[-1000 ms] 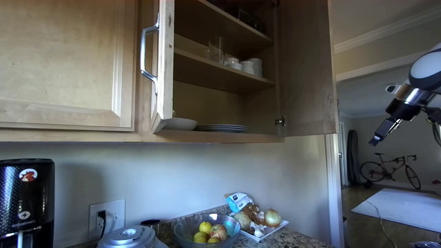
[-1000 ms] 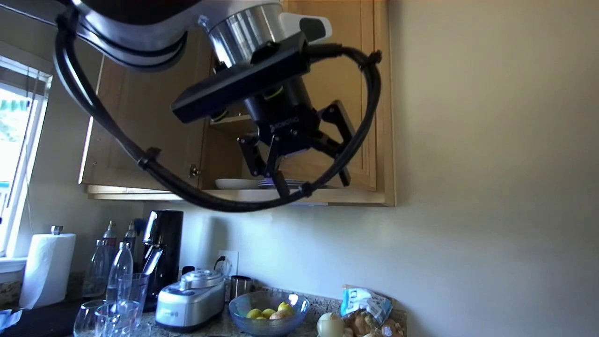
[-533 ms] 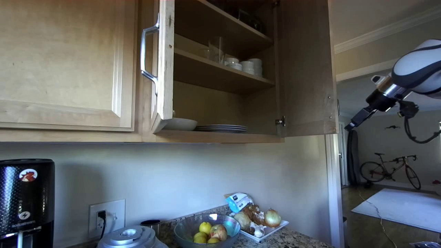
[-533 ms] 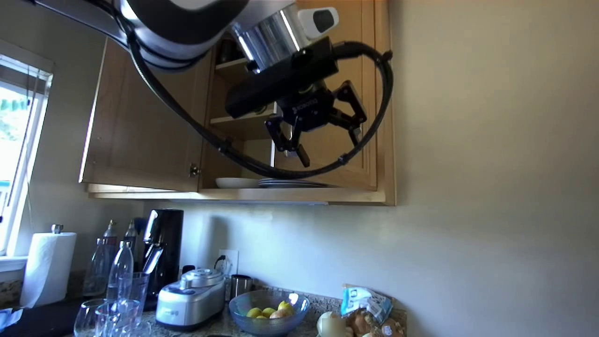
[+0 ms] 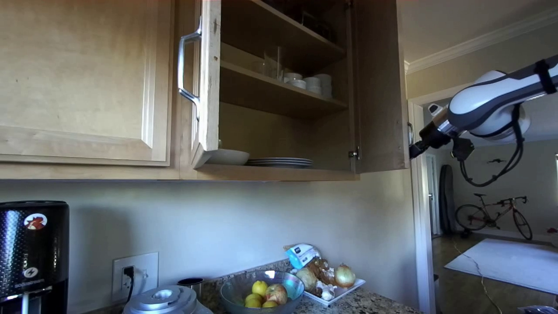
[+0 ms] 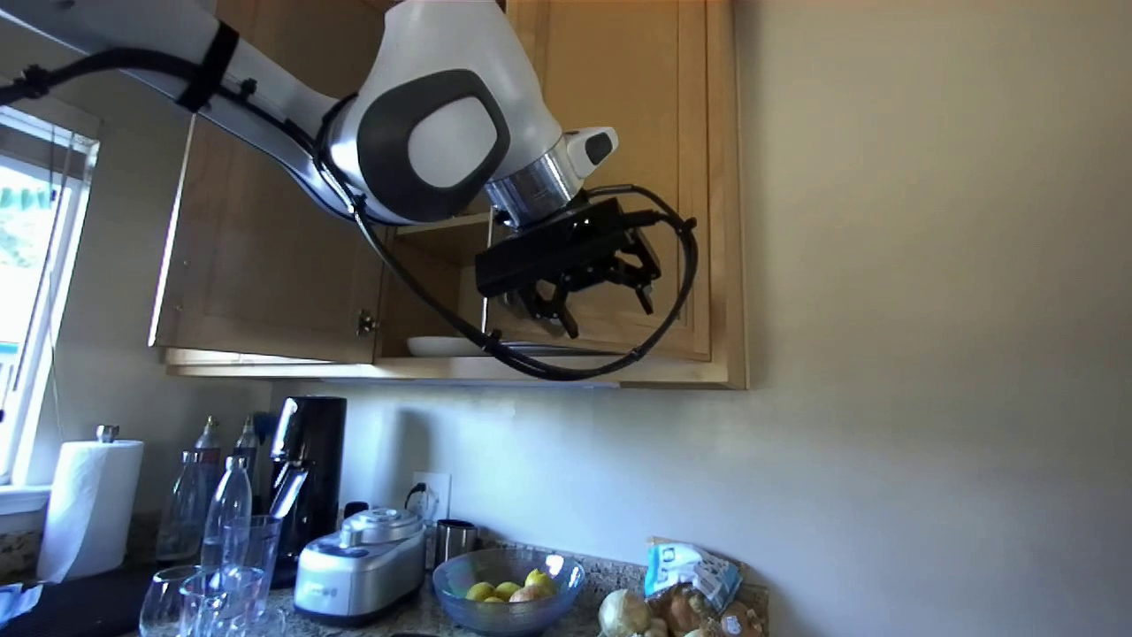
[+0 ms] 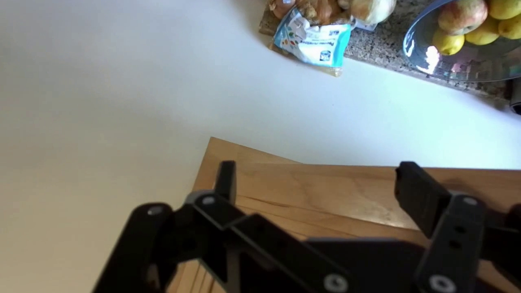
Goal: Close the cupboard
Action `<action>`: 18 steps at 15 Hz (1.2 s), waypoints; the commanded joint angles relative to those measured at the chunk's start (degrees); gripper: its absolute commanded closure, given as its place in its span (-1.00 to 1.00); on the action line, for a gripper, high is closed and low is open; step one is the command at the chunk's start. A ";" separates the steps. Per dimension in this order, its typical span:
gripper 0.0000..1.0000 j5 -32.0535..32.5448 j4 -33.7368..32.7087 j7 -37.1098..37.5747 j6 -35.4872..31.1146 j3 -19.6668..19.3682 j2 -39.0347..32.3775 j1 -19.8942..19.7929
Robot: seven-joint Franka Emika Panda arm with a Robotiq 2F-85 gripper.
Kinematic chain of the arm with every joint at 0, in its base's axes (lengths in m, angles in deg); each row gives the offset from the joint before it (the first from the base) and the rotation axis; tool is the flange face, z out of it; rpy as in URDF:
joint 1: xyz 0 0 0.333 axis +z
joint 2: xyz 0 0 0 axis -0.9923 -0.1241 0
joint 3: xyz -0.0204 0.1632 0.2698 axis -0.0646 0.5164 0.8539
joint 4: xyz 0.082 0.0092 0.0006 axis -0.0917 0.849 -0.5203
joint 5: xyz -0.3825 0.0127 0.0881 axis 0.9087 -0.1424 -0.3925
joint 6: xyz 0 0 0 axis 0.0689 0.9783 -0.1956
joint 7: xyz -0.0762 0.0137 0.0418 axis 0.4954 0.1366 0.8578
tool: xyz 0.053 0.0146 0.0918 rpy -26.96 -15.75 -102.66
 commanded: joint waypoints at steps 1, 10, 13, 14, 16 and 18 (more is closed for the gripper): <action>-1.00 -2.43 -0.61 -0.16 -3.08 0.64 -1.56 4.63; -1.00 -6.13 -6.05 -0.87 -5.44 3.92 -7.65 16.70; -1.00 -7.65 -7.21 -1.90 -4.44 3.95 -8.42 18.28; -1.00 -8.04 -7.02 -2.26 -4.15 4.02 -8.01 18.36; -1.00 -8.21 -5.08 -3.54 -4.15 3.89 -5.63 18.10; -1.00 -6.99 -3.13 -2.36 -1.60 4.97 -3.72 15.30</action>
